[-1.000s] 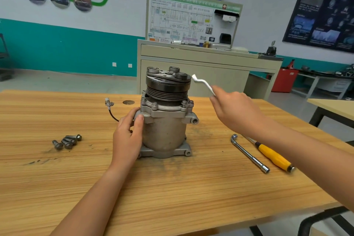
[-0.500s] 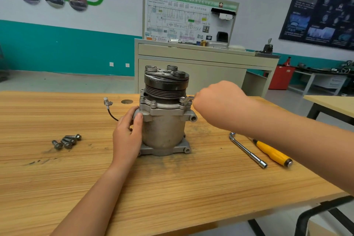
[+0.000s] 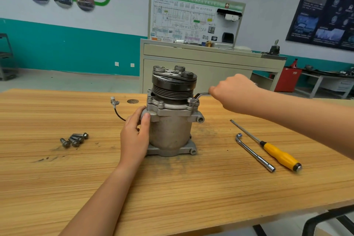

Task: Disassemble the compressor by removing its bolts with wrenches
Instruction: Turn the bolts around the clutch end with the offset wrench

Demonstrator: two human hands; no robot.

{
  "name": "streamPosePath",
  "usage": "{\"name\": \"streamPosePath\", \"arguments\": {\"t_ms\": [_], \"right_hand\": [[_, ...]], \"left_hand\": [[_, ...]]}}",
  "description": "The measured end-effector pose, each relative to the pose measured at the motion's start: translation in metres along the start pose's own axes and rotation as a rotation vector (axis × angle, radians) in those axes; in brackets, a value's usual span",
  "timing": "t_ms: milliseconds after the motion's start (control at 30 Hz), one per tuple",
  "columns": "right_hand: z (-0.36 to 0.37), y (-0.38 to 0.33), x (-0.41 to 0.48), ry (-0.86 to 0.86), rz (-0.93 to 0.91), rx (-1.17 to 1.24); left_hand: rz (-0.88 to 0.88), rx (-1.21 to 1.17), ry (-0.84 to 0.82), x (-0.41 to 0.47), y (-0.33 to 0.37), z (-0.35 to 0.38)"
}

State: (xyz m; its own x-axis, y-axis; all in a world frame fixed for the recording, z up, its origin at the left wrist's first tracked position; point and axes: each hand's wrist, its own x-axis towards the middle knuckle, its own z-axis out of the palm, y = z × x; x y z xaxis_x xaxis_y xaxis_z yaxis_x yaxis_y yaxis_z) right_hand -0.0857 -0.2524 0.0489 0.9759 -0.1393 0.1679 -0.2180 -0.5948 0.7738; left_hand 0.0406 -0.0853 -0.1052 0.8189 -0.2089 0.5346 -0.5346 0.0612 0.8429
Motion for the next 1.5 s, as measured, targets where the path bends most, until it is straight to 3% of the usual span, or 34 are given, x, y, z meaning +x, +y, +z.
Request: {"name": "streamPosePath", "arguments": {"t_ms": [200, 333, 433, 533, 767, 1133, 1500], "right_hand": [[0.032, -0.025, 0.033, 0.275, 0.114, 0.354], [0.04, -0.027, 0.023, 0.479, 0.116, 0.457], [0.036, -0.022, -0.004, 0.537, 0.292, 0.737], [0.025, -0.015, -0.032, 0.476, 0.385, 0.881], [-0.009, -0.032, -0.058, 0.128, 0.302, 0.54], [-0.063, -0.048, -0.041, -0.13, 0.185, 0.287], [-0.052, -0.041, -0.042, -0.106, 0.134, 0.251]], "left_hand": [[0.007, 0.008, 0.007, 0.0, -0.001, 0.0], [0.009, 0.019, 0.01, 0.0, -0.001, -0.001], [0.013, 0.03, 0.02, -0.001, -0.001, 0.001], [0.015, 0.043, 0.042, 0.0, 0.0, 0.001], [0.068, 0.089, 0.103, -0.001, 0.004, 0.004], [0.074, 0.091, 0.131, 0.001, 0.002, 0.006], [0.048, 0.057, 0.117, 0.002, 0.002, 0.007]]}}
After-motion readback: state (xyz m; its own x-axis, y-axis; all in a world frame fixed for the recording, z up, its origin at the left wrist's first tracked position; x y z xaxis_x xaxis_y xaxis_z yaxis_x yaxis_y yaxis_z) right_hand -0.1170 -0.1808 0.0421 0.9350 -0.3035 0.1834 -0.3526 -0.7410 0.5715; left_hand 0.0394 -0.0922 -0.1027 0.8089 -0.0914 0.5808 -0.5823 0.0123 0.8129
